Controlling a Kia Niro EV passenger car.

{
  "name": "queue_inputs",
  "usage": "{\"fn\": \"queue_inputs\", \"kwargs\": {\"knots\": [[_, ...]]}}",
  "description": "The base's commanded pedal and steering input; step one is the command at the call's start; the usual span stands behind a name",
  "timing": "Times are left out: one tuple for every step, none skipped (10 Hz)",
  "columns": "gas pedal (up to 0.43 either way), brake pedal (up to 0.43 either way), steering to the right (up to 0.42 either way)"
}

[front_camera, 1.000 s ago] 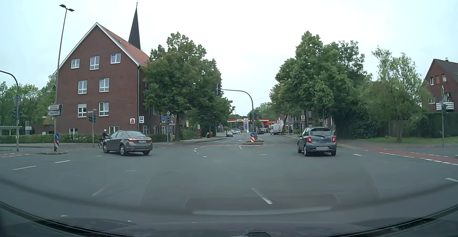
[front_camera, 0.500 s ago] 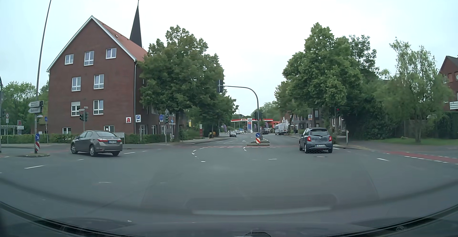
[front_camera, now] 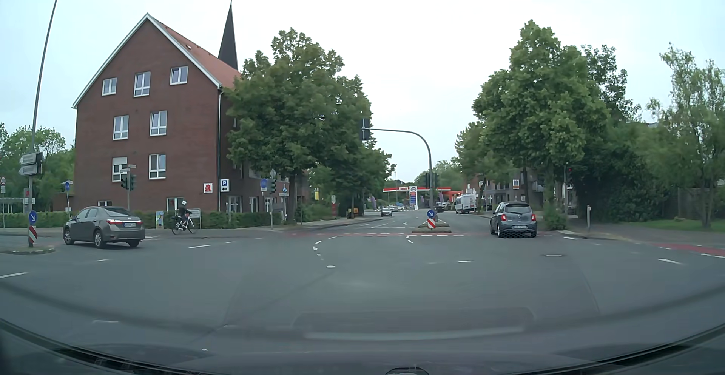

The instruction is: Follow the waypoints while adhering to traffic rules and regulations

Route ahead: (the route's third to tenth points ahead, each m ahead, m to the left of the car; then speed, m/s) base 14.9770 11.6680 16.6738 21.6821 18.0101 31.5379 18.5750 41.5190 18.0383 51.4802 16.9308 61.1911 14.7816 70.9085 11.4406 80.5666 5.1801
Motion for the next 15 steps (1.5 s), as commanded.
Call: {"fn": "queue_inputs", "kwargs": {"knots": [[0.118,0.000,-0.109],[0.118,0.000,-0.117],[0.118,0.000,-0.126],[0.118,0.000,-0.135],[0.118,0.000,-0.144],[0.118,0.000,-0.156],[0.118,0.000,-0.169],[0.118,0.000,-0.182],[0.118,0.000,-0.198],[0.118,0.000,-0.209],[0.118,0.000,-0.223],[0.118,0.000,-0.232],[0.118,0.000,-0.244],[0.118,0.000,-0.255],[0.118,0.000,-0.260]]}}
